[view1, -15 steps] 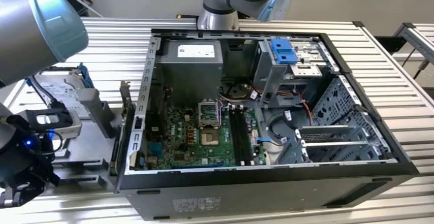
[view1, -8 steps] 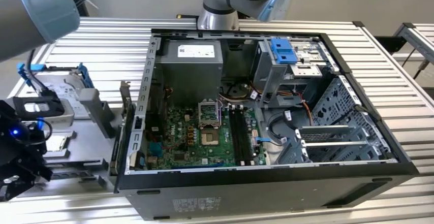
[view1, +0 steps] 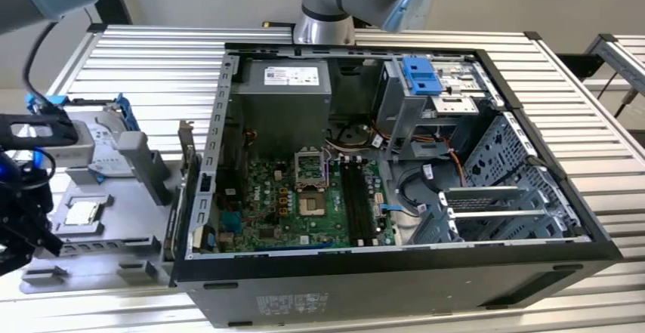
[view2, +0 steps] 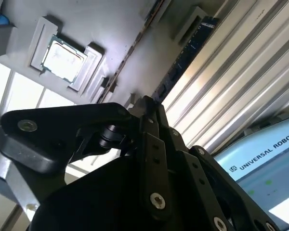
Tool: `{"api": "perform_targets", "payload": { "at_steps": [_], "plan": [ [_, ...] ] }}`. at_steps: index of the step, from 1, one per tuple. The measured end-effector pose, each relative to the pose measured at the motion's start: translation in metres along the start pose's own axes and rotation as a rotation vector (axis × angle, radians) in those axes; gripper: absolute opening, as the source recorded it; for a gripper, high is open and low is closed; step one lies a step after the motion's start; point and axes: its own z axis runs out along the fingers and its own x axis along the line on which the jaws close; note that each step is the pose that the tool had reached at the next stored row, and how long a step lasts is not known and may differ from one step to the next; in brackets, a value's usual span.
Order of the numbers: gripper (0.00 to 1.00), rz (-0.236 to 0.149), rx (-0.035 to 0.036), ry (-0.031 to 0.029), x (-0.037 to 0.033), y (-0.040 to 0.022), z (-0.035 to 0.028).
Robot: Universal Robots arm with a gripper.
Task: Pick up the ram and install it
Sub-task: 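Pick up the ram and move it above insertion slot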
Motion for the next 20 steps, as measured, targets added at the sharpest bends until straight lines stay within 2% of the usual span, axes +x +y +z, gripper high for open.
{"api": "perform_targets", "payload": {
  "at_steps": [20],
  "plan": [
    [0.00, 0.000, -0.0002, 0.0001, -0.0015, 0.0023, -0.0911]
  ]
}}
